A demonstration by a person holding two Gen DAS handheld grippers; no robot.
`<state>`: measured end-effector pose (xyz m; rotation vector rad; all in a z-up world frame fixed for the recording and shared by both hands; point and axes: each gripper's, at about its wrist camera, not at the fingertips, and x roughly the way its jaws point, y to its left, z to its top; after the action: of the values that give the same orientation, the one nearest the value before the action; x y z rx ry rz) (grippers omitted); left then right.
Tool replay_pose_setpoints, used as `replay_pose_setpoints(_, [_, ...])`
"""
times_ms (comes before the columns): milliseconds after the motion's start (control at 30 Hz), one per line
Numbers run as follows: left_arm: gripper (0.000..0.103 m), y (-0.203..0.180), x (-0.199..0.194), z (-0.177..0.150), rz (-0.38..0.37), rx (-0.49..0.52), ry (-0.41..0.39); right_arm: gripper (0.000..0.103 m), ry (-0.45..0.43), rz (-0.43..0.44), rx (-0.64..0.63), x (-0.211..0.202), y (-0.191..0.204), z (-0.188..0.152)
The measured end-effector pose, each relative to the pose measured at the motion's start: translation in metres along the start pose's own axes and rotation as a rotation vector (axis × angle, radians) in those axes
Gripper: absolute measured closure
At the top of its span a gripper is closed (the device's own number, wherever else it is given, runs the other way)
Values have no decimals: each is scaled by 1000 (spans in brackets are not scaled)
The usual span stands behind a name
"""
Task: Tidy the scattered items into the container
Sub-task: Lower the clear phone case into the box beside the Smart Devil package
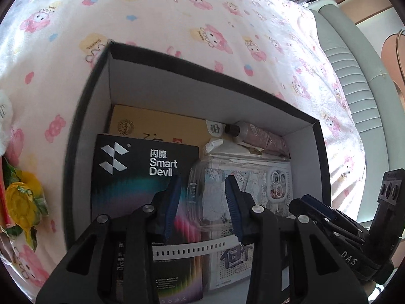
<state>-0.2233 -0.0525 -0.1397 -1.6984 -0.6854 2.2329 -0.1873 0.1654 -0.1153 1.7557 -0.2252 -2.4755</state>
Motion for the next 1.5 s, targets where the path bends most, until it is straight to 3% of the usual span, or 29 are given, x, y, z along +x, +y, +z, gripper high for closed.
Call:
replay_pose_setpoints(133, [66, -3, 8, 1, -22, -12, 49, 59, -2, 6, 12, -1, -4, 2])
replay_pose_setpoints(300, [61, -16, 14, -5, -126, 60, 117, 59, -13, 19, 23, -6, -8, 2])
replay_pose_setpoints(467, [65, -10, -5, -5, -45, 58, 17, 59, -4, -6, -10, -3, -5, -1])
replay_pose_setpoints(500, [71, -8, -4, -4, -42, 47, 26, 59, -6, -14, -14, -2, -4, -1])
replay_pose_setpoints(633, [79, -14, 9, 1, -51, 37, 74, 59, 2, 16, -25, 1, 3, -1])
replay_pose_setpoints(700, [79, -24, 14, 1, -49, 70, 85, 59, -4, 2, -56, 1, 9, -3])
replay_pose_setpoints(833, [79, -27, 19, 1, -120, 79, 113, 59, 17, -21, -73, 11, 8, -5])
replay_pose_setpoints(933, [79, -27, 8, -1, -71, 115, 64, 59, 54, 30, -36, 20, 0, -4])
replay_pose_setpoints(1033, [76, -23, 1, -2, -67, 120, 55, 59, 70, 29, -24, 25, -3, -4])
replay_pose_setpoints(1100, [64, -18, 3, -3, -79, 104, 80, 59, 74, 24, -22, 25, -3, -4])
replay_pose_setpoints(1300, [64, -12, 19, 4, -99, 53, 151, 59, 56, 47, 7, 15, -6, -6])
replay_pose_setpoints(1500, [60, -14, 14, 11, -81, 74, 126, 59, 51, 33, 6, 17, -4, 2])
